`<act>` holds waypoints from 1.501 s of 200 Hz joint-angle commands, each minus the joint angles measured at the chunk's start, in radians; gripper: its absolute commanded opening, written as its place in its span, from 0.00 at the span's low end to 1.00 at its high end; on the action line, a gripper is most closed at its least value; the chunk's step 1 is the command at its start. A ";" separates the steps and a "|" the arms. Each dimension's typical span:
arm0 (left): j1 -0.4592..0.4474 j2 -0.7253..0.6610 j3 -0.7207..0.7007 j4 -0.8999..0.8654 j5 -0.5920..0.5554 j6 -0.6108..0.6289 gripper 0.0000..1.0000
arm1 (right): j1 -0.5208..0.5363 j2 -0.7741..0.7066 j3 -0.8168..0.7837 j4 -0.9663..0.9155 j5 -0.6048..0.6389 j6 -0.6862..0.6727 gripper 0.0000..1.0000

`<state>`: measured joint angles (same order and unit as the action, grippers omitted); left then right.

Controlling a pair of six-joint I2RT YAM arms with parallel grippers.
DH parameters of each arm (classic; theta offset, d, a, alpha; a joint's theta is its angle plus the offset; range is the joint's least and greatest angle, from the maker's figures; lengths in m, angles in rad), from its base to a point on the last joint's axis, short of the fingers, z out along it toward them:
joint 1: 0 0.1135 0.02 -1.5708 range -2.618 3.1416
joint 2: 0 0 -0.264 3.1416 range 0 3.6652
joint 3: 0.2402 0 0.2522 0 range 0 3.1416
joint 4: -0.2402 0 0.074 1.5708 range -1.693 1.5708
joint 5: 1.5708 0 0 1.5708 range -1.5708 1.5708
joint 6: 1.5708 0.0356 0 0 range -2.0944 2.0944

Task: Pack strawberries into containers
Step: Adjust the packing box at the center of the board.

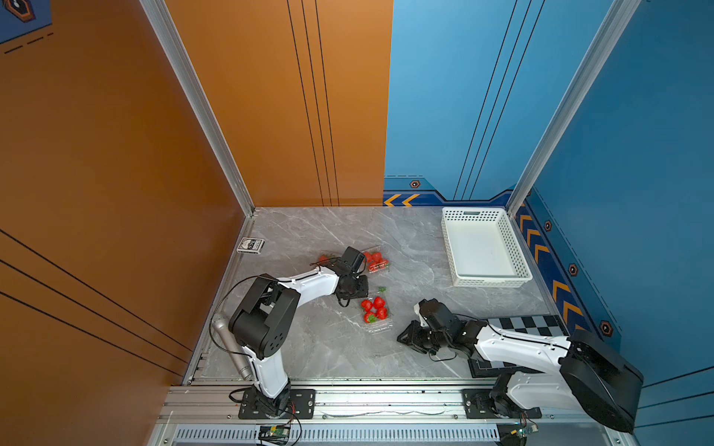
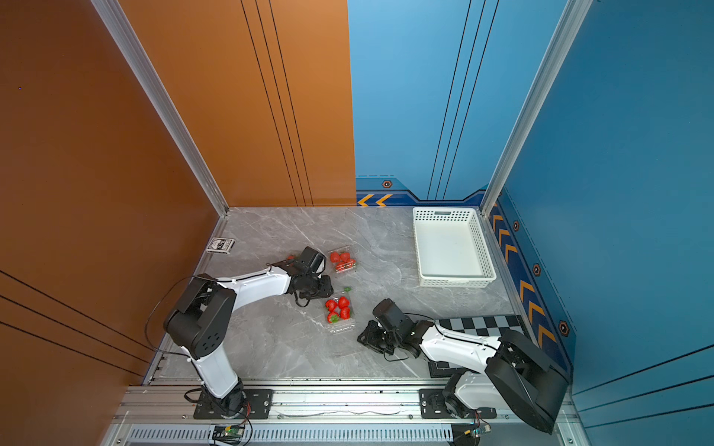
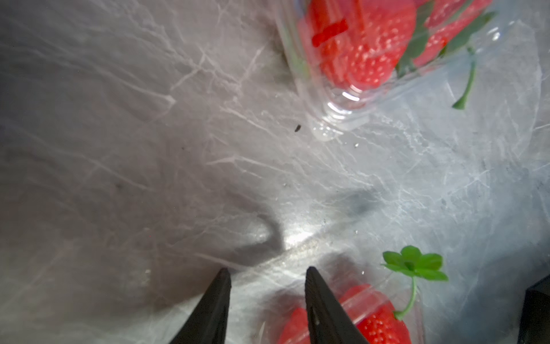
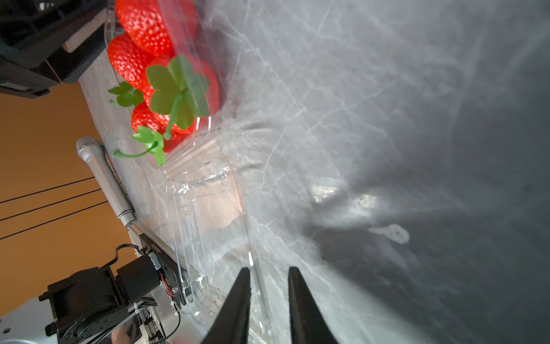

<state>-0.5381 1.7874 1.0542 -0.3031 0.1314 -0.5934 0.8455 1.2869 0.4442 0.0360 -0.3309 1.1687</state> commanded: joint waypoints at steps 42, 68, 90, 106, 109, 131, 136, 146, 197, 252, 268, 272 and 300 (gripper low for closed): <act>-0.008 -0.038 -0.047 -0.018 -0.010 -0.011 0.44 | -0.087 0.056 0.075 -0.109 -0.026 -0.125 0.20; -0.013 -0.046 -0.062 -0.016 -0.009 -0.021 0.43 | -0.136 0.091 0.128 -0.153 -0.047 -0.190 0.19; -0.013 -0.057 -0.080 -0.017 -0.012 -0.027 0.43 | -0.179 0.117 0.165 -0.188 -0.052 -0.230 0.22; -0.015 -0.069 -0.092 -0.017 -0.010 -0.033 0.43 | -0.206 0.104 0.162 -0.203 -0.040 -0.246 0.32; -0.013 -0.071 -0.095 -0.017 -0.009 -0.034 0.43 | -0.213 0.102 0.163 -0.206 -0.041 -0.248 0.36; -0.018 -0.091 -0.109 -0.018 -0.006 -0.040 0.43 | -0.263 0.067 0.160 -0.256 -0.042 -0.268 0.51; -0.019 -0.094 -0.112 -0.018 -0.006 -0.042 0.43 | -0.271 0.051 0.153 -0.262 -0.043 -0.268 0.54; -0.022 -0.105 -0.119 -0.017 -0.006 -0.048 0.43 | -0.284 0.019 0.137 -0.272 -0.050 -0.263 0.57; -0.063 -0.146 -0.160 -0.016 -0.029 -0.090 0.42 | -0.309 -0.194 0.025 -0.341 -0.103 -0.181 0.64; -0.123 -0.174 -0.195 -0.016 -0.085 -0.145 0.41 | -0.279 -0.403 -0.102 -0.399 -0.088 -0.064 0.66; -0.138 -0.180 -0.202 -0.016 -0.094 -0.157 0.41 | -0.282 -0.451 -0.116 -0.394 -0.109 -0.033 0.67; -0.141 -0.181 -0.203 -0.016 -0.097 -0.160 0.41 | -0.280 -0.462 -0.120 -0.392 -0.113 -0.026 0.67; -0.165 -0.183 -0.203 -0.018 -0.106 -0.172 0.41 | -0.262 -0.521 -0.147 -0.400 -0.111 0.019 0.67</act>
<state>-0.6811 1.6245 0.8639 -0.2958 0.0597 -0.7399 0.5663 0.8062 0.3256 -0.3325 -0.4313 1.1202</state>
